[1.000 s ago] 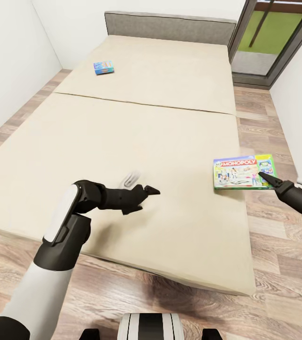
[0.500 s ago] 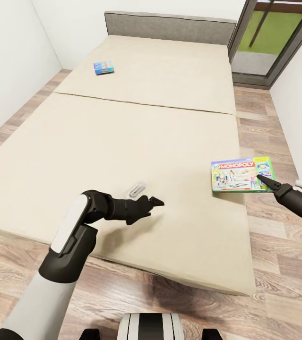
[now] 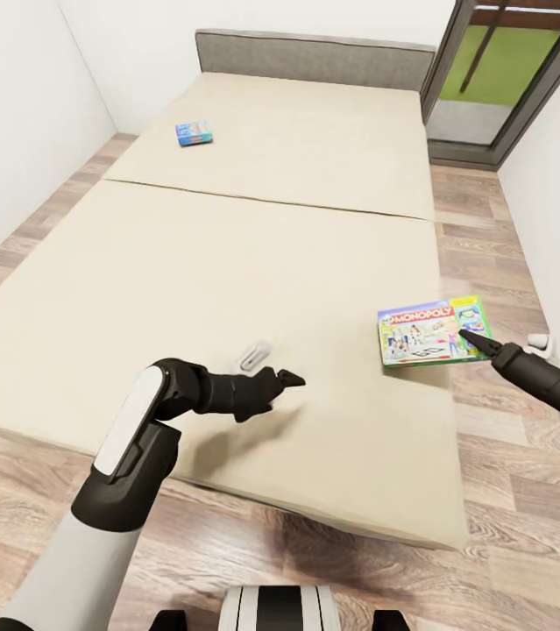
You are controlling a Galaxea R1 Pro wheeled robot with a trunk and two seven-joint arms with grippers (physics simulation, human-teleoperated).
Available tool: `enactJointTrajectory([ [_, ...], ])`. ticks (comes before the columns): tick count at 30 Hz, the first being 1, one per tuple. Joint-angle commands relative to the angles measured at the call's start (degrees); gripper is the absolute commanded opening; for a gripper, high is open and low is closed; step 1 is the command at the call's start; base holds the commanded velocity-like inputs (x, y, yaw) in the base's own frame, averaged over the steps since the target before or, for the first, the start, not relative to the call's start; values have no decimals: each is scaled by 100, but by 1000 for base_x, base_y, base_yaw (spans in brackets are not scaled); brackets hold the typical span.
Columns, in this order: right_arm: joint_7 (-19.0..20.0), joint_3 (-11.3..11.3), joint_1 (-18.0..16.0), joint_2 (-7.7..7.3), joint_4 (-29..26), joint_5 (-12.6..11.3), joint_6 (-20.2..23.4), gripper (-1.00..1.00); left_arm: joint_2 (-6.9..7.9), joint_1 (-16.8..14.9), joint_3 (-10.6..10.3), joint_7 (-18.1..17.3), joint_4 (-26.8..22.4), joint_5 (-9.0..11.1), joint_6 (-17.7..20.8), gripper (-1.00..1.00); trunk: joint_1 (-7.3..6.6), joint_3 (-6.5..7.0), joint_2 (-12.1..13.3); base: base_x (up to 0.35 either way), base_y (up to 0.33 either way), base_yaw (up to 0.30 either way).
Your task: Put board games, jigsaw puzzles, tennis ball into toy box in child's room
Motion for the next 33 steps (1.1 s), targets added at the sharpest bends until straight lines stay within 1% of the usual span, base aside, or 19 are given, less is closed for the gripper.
enactJointTrajectory([
  [1,7,20,-1,6,13,145,-23,-100,1,17,10,45,-2,21,46,100,-22,20,40,0,0,0],
  [6,-11,118,0,18,35,151,-21,-100,11,60,23,-48,-2,19,46,100,-132,144,241,0,0,0],
  [10,-22,307,0,26,48,151,-18,-100,40,94,47,-184,-2,13,46,100,-220,249,401,0,0,0],
  [14,-25,396,0,26,58,150,-17,-100,62,135,64,-305,0,7,46,100,-308,356,562,0,0,0],
  [18,-27,431,-3,28,67,150,-8,-100,72,182,75,-387,-1,4,46,100,-396,464,722,0,0,0],
  [21,-28,453,-2,29,73,150,48,-100,82,225,125,-457,-1,1,48,100,-461,545,843,0,0,0],
  [25,-28,473,-1,34,79,153,260,-100,115,298,288,-544,-2,-5,54,100,-549,654,1003,0,0,-19],
  [27,-29,475,0,35,80,154,300,-100,130,319,317,-560,-2,-6,56,100,-593,708,1083,0,0,-42],
  [30,-29,481,0,37,81,156,359,-100,162,368,378,-606,-2,-7,58,100,-659,790,1204,0,0,-53],
  [33,-29,490,0,47,83,157,412,-100,220,425,467,-724,-1,-10,59,100,-725,872,1324,0,0,-64],
])
